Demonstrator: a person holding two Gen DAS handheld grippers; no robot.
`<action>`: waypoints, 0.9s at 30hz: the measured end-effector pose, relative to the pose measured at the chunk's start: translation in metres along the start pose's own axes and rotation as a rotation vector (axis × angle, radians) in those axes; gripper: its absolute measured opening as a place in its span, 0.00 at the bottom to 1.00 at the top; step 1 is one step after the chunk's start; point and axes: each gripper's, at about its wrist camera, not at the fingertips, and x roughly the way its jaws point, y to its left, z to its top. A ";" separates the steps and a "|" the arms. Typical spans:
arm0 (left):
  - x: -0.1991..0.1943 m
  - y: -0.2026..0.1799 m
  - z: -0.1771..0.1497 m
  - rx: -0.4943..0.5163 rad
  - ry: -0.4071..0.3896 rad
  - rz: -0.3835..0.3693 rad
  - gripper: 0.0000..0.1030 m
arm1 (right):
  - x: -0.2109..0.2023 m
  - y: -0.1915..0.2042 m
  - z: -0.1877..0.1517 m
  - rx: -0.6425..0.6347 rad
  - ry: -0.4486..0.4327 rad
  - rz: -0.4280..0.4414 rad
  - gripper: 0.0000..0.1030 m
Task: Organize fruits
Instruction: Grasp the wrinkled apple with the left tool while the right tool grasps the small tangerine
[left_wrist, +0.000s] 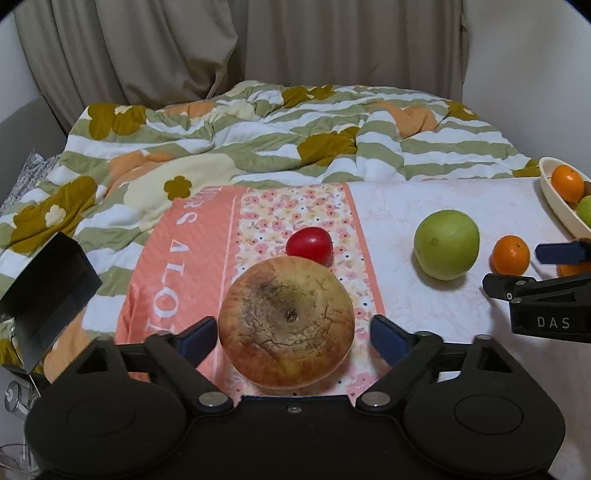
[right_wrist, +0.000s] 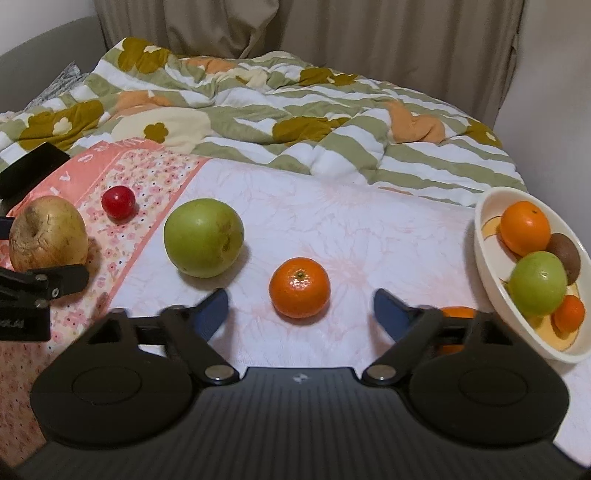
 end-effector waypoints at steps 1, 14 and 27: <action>0.001 0.000 0.000 -0.004 0.002 0.001 0.84 | 0.003 0.000 0.000 0.002 0.008 0.007 0.81; 0.003 0.006 -0.002 -0.023 -0.003 0.006 0.76 | 0.009 0.000 0.005 0.014 -0.004 0.030 0.72; -0.001 0.005 -0.003 -0.037 -0.001 -0.006 0.76 | 0.001 -0.005 0.004 0.048 -0.001 0.021 0.51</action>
